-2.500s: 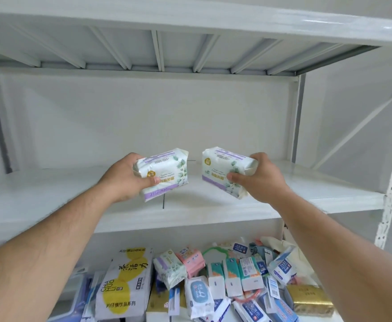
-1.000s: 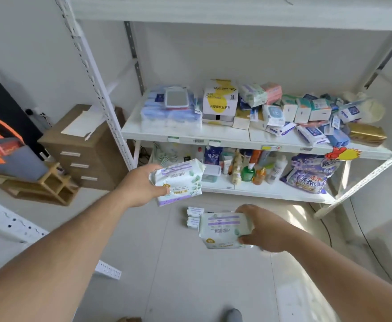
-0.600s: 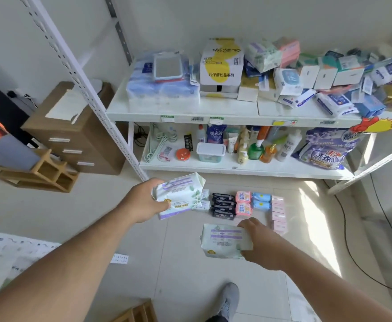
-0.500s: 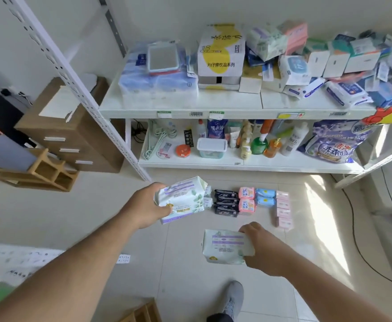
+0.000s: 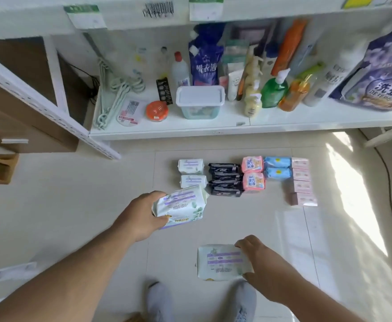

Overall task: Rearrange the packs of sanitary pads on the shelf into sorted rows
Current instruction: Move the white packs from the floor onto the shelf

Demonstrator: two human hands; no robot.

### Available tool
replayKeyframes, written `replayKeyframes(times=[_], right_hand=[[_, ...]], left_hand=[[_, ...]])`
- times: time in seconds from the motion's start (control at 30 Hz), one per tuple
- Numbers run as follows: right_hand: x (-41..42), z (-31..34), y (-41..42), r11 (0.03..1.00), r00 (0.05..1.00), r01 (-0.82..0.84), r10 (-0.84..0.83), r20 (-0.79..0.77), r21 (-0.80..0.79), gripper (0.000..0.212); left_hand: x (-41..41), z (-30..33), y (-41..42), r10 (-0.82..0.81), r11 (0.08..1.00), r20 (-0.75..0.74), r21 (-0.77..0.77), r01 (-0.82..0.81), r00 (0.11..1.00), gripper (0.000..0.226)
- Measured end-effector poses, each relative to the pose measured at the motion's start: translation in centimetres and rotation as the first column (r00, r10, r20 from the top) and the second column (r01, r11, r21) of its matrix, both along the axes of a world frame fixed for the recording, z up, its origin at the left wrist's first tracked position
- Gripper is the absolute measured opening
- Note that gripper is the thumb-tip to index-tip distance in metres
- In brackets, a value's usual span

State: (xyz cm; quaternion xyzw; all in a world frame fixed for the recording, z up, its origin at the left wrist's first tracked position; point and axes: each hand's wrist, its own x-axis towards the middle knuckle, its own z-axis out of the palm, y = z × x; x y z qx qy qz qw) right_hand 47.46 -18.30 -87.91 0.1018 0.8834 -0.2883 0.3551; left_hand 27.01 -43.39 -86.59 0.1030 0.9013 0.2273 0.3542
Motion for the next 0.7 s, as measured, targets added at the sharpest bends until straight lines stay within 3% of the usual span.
replayKeyframes(times=[0.3,0.5,0.7], right_hand=[[-3.1,-25.3,-3.0,0.997,0.996,0.08,-0.079,-0.047,0.024,0.052],[-5.8,-35.3,-4.0,0.995,0.992,0.098,-0.096,-0.084,0.027,0.051],[-8.7,-40.2,-4.4,0.993,0.988,0.105,-0.099,-0.115,0.05,0.056]], left_hand=[[-2.4,-27.6,0.6,-0.059,0.998,-0.005,0.022,0.059,0.998,0.055],[-4.8,-38.3,1.0,-0.053,0.998,-0.031,0.043,0.054,0.998,0.061],[-5.9,-43.4,2.0,0.036,0.984,-0.014,0.173,-0.033,0.999,0.071]])
